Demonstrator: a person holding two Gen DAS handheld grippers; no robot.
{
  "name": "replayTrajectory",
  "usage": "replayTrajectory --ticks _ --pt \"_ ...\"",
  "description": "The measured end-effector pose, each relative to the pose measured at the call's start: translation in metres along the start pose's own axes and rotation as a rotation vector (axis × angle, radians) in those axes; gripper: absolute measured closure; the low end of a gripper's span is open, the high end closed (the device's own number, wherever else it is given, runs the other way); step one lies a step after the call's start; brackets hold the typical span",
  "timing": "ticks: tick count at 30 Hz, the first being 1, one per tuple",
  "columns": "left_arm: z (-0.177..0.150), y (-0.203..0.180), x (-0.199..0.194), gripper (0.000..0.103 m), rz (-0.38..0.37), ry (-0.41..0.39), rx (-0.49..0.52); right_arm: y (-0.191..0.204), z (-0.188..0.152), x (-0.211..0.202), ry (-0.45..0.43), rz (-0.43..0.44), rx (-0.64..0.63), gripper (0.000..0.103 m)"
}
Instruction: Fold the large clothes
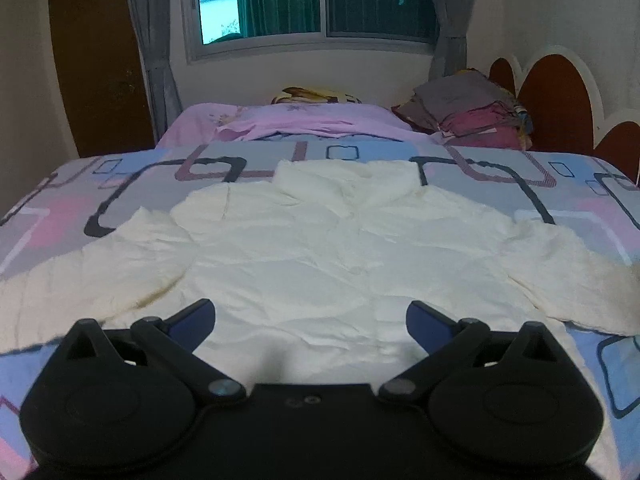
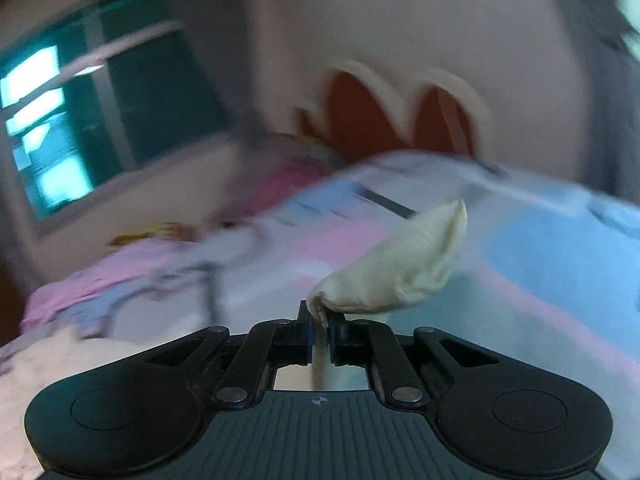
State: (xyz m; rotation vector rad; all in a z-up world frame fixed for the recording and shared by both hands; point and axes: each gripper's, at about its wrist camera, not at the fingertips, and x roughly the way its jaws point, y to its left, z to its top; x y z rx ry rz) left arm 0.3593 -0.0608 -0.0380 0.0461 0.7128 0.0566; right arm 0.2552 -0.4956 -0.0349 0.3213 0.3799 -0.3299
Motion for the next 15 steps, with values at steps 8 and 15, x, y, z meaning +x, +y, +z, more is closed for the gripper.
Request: replayTrajectory --ticks 8,15 --pt "0.011 0.058 0.015 0.002 -0.063 -0.032 -0.021 0.171 -0.03 -0.002 0.067 0.263 -0.19 0.096" --pt "0.003 0.119 0.031 0.003 -0.136 -0.017 -0.105 0.289 -0.101 0.015 0.225 0.419 -0.347 0.096"
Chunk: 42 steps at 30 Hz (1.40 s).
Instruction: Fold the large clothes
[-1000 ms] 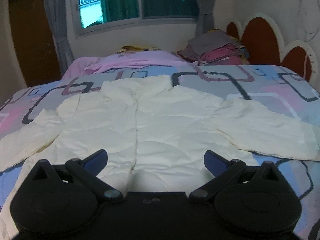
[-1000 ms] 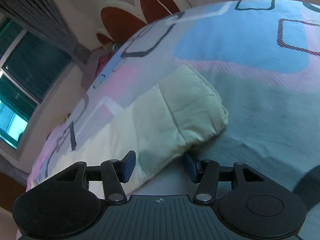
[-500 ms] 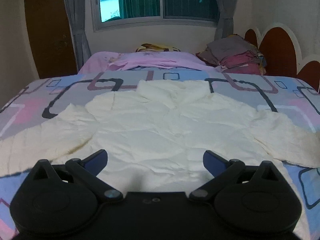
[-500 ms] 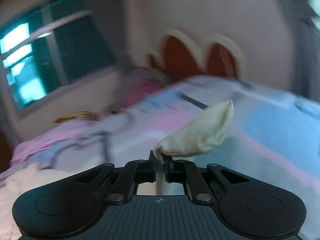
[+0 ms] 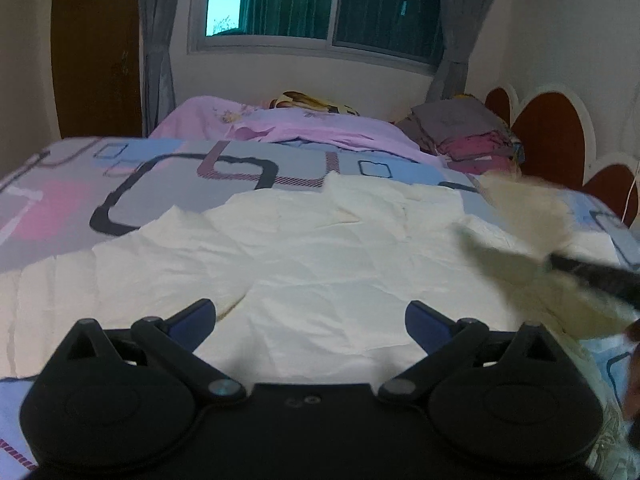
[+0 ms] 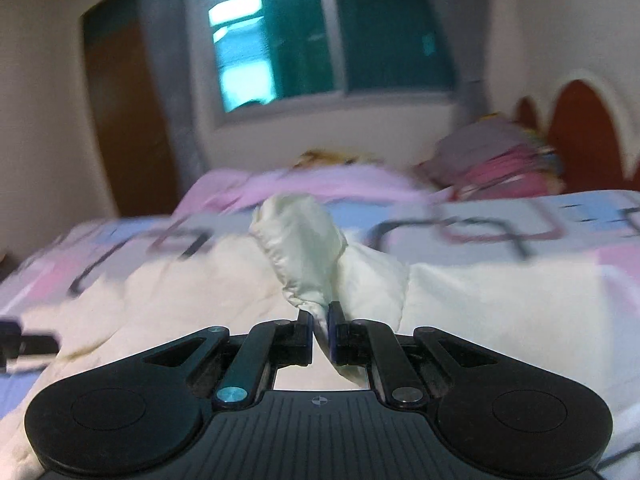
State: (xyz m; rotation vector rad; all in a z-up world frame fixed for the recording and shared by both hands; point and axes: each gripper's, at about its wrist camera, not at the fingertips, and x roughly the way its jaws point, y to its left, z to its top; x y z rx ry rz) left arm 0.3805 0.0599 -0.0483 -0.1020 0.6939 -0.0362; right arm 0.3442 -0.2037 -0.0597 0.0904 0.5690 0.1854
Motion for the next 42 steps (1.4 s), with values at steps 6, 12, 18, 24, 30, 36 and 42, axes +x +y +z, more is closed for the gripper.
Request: replayTrajectory --ticks 6,12,18,24,30,36,42 --pt "-0.001 0.028 0.011 0.003 -0.068 0.028 -0.038 0.061 -0.034 0.055 0.124 0.094 -0.081 0.096" --pt "-0.002 0.04 0.034 0.003 -0.132 0.09 -0.099 0.073 -0.046 0.083 0.227 0.117 -0.149 0.095" --pt "-0.006 0.029 0.064 0.003 -0.209 0.153 -0.134 0.047 -0.044 0.046 0.147 0.062 -0.146 0.046" --pt "-0.01 0.018 0.099 0.004 -0.28 0.21 -0.195 -0.026 -0.048 -0.006 0.139 -0.054 -0.032 0.047" --pt "-0.009 0.011 0.121 0.078 -0.307 0.261 -0.217 -0.104 -0.052 -0.024 0.175 -0.244 0.154 0.065" --pt "0.009 0.008 0.099 0.093 -0.282 0.163 -0.168 -0.139 -0.043 -0.003 0.162 -0.293 0.245 0.067" --pt "0.017 0.039 0.075 0.096 -0.206 0.087 -0.18 -0.146 -0.041 0.004 0.151 -0.285 0.242 0.069"
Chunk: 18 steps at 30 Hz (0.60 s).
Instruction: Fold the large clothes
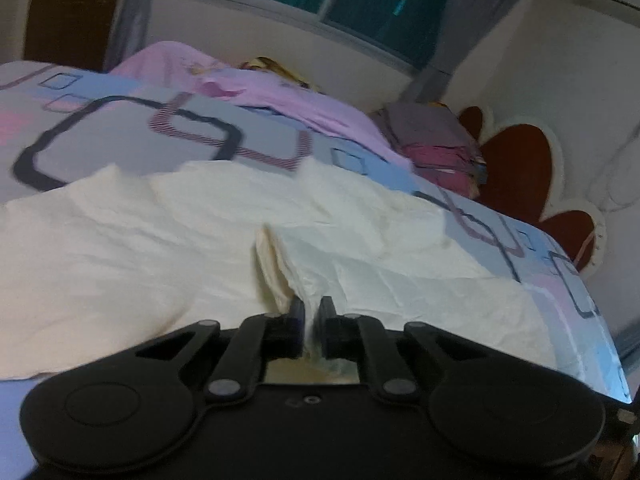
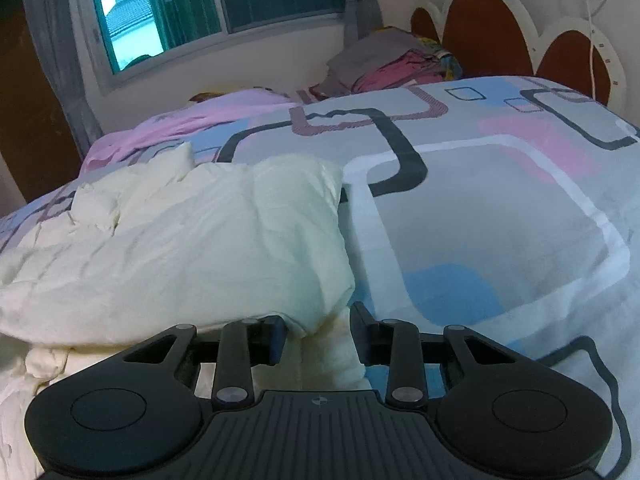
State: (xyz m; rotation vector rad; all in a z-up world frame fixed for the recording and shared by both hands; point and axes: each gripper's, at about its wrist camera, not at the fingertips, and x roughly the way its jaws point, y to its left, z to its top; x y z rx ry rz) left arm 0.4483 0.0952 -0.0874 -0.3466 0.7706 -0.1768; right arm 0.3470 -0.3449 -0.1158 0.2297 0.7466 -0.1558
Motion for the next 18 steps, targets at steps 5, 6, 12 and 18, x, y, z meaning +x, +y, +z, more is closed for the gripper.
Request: replayTrajectory --ticks 5,6,12,18 --pt "-0.015 0.013 0.024 0.096 0.063 0.06 -0.001 -0.003 -0.008 0.011 0.045 -0.002 -0.012 0.069" --pt "-0.017 0.017 0.029 0.096 0.071 0.07 -0.005 -0.004 -0.009 0.01 0.049 0.001 -0.017 0.069" --pt "-0.015 0.024 0.03 0.096 0.087 0.043 -0.011 -0.014 -0.01 -0.02 0.004 0.034 -0.066 0.069" --pt "-0.019 0.027 0.029 0.096 0.103 0.055 0.005 -0.009 0.015 -0.022 -0.058 0.075 -0.032 0.075"
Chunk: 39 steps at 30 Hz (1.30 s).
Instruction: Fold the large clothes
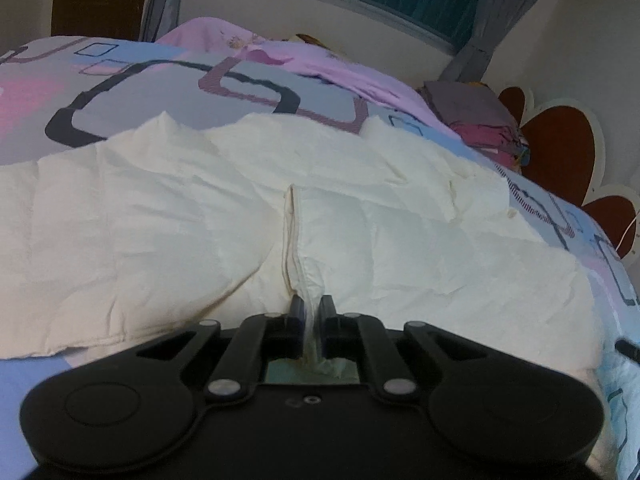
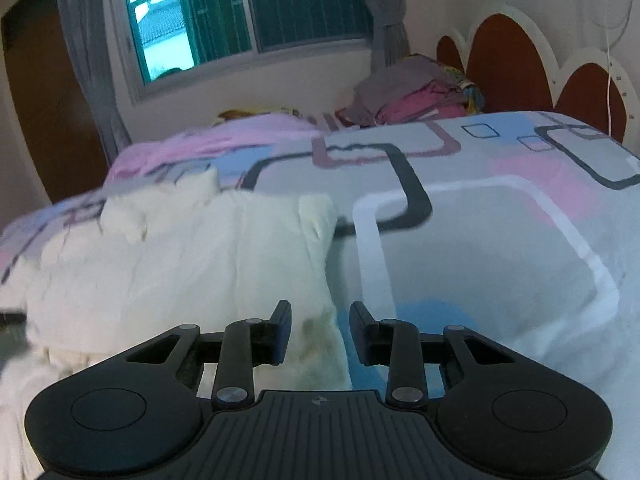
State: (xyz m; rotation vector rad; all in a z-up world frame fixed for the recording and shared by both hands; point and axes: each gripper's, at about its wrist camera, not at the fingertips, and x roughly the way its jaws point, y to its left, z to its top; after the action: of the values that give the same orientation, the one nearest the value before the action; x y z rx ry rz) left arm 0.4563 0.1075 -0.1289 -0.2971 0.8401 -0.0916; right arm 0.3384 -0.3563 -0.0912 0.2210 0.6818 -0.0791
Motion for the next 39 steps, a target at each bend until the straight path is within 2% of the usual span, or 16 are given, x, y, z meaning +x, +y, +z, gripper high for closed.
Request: replayTrajectory --ticks 1,3,4,6,8,9,11,14,17,20,22,27,30,34,37,39 --pt "0.0 0.0 0.002 0.096 0.003 0.001 0.0 0.002 0.002 0.011 0.032 0.0 -0.001 0.088" --pt "0.0 -0.001 0.005 0.095 0.007 0.005 0.004 0.005 -0.001 0.037 0.117 -0.041 -0.021 0.09" --pt "0.0 -0.001 0.006 0.087 0.003 0.012 0.009 0.003 -0.005 0.046 0.154 -0.051 -0.019 0.091" --pt "0.001 -0.001 0.005 0.075 0.024 0.023 0.029 -0.001 -0.006 0.044 0.148 -0.041 -0.007 0.09" --pt "0.002 0.0 -0.008 0.036 0.095 -0.015 0.053 -0.007 0.0 0.028 0.095 -0.041 0.013 0.09" --pt "0.003 -0.002 -0.017 0.033 0.124 -0.057 0.071 -0.008 0.005 0.021 0.062 -0.04 0.017 0.09" --pt "0.006 -0.012 -0.027 0.033 0.122 -0.108 0.117 -0.008 0.016 0.017 0.021 -0.025 0.023 0.09" --pt "0.014 -0.049 -0.013 0.033 0.063 -0.114 0.216 0.007 0.036 0.035 0.019 0.034 0.023 0.09" --pt "0.021 -0.088 0.014 0.03 0.012 -0.094 0.274 0.041 0.051 0.061 0.024 0.098 -0.051 0.09" --pt "0.024 -0.109 0.044 0.028 0.019 -0.064 0.315 0.065 0.055 0.088 0.044 0.12 -0.143 0.09" --pt "0.025 -0.109 0.052 0.028 0.03 -0.063 0.334 0.062 0.056 0.101 0.051 0.095 -0.158 0.09" --pt "0.025 -0.071 0.059 0.025 0.082 -0.042 0.315 0.012 0.063 0.124 0.076 -0.034 -0.086 0.09" --pt "0.021 -0.069 0.064 0.023 0.076 -0.025 0.335 0.002 0.058 0.14 0.13 -0.017 -0.088 0.09" --pt "0.022 -0.076 0.052 0.026 0.1 -0.027 0.332 0.011 0.06 0.122 0.124 -0.036 -0.101 0.09" --pt "0.013 -0.08 0.022 0.021 0.062 -0.077 0.323 0.017 0.052 0.083 0.079 -0.009 -0.093 0.09" --pt "0.001 -0.082 0.005 0.019 0.043 -0.095 0.313 0.023 0.037 0.063 0.081 0.017 -0.095 0.09"
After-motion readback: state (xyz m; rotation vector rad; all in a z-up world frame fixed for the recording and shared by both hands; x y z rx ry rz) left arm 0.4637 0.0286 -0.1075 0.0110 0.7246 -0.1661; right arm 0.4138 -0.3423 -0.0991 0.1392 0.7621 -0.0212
